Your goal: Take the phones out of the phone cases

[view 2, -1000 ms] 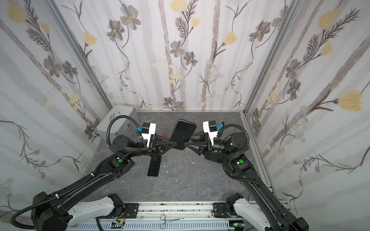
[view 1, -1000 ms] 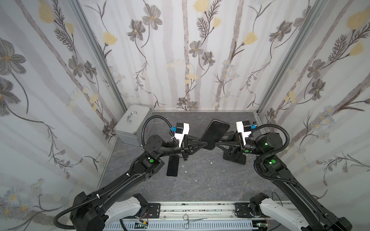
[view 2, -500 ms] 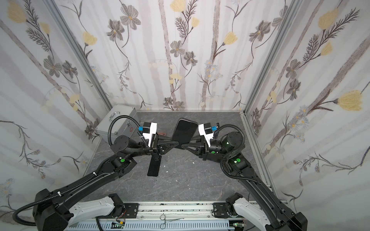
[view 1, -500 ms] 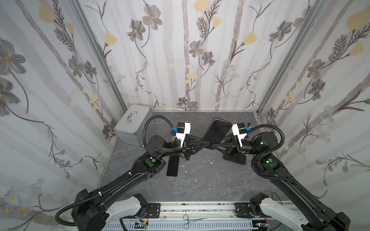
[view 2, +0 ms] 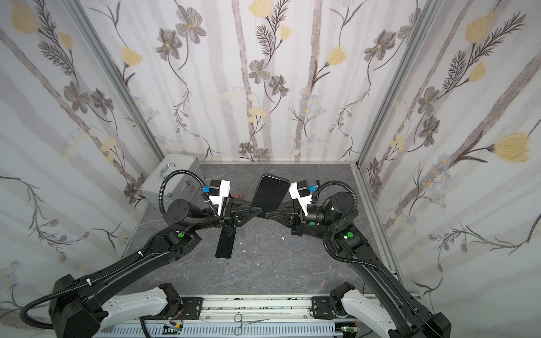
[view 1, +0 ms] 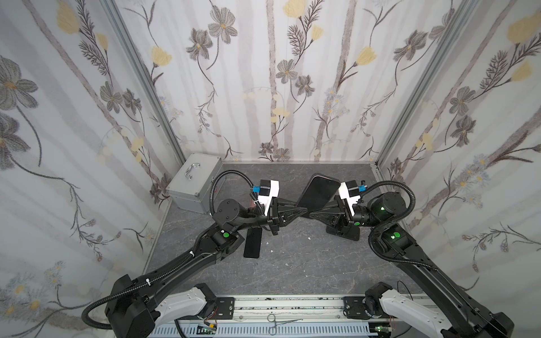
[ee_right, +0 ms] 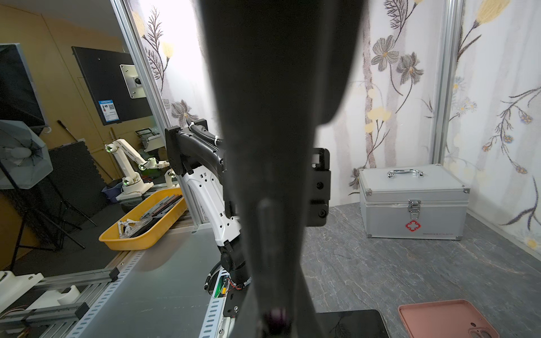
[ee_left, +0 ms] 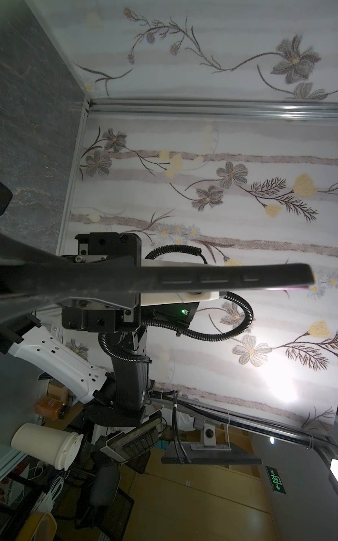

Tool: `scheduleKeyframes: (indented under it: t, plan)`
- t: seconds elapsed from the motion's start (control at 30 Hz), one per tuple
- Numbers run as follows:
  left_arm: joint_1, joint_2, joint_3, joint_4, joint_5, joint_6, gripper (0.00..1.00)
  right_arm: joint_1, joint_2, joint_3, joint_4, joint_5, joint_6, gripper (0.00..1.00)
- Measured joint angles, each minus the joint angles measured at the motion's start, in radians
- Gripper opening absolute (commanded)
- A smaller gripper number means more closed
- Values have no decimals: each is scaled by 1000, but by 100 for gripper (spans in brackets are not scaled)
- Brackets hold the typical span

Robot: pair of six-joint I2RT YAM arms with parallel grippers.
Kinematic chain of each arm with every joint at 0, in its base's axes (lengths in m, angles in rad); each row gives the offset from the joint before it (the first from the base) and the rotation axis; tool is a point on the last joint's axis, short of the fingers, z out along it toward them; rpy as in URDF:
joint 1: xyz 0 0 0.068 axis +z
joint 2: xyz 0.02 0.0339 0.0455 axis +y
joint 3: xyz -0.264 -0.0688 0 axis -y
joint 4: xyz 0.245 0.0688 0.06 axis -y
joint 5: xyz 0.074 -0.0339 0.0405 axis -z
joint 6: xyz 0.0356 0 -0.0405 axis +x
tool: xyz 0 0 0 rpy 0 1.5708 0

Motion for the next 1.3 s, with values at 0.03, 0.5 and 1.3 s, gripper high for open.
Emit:
scheduleKeyframes:
  t: [0.03,0.5,1.3]
  plan:
    - [0,0,0,1,-4,0,56,0,-6,0,-8,8,-7,0]
    - [-87,-54,195,-362,-335,436,69,2,-56,42,-309,298,-209,0]
    - [-162,-20,250,-510,-562,759,58,57,-26,89,-553,494,-412,0]
